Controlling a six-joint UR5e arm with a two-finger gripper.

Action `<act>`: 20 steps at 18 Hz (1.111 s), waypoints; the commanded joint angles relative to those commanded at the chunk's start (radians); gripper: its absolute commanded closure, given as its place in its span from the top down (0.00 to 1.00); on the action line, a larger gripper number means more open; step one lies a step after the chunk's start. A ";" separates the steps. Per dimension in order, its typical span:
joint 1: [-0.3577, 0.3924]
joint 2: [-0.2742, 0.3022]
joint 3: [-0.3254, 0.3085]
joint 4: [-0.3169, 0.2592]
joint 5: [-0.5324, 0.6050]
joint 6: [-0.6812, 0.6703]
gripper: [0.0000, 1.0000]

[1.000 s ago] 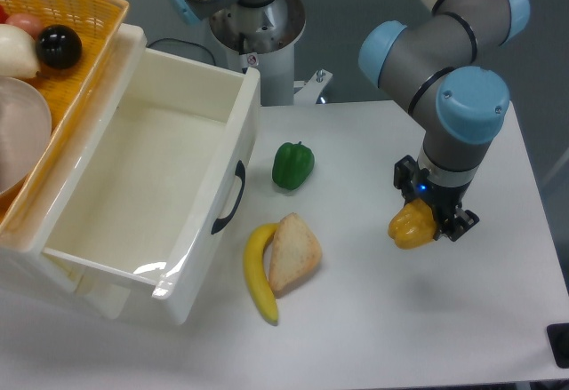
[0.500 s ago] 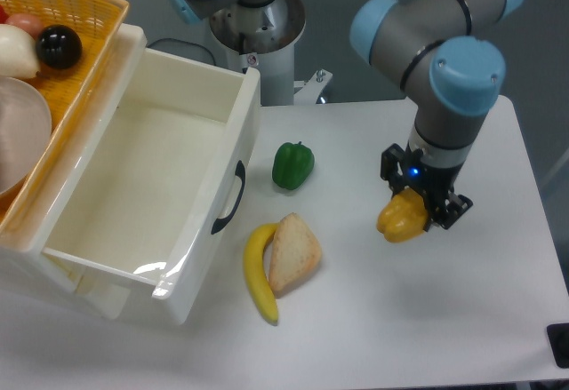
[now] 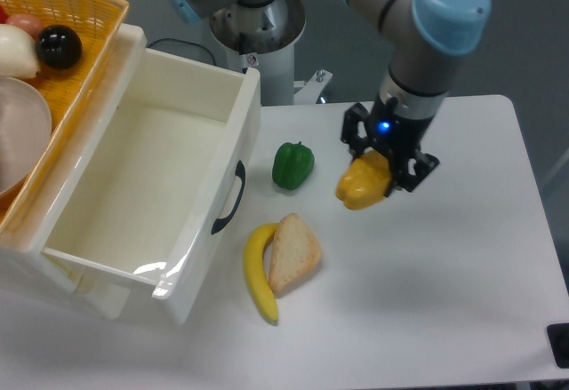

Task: Place the yellow pepper in the top drawer
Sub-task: 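Carry the yellow pepper over the open white drawer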

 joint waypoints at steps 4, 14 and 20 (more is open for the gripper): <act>-0.049 0.055 -0.025 -0.029 -0.066 -0.078 0.25; -0.161 0.132 -0.019 -0.034 -0.128 -0.258 0.25; -0.228 0.120 -0.046 0.026 -0.126 -0.327 0.25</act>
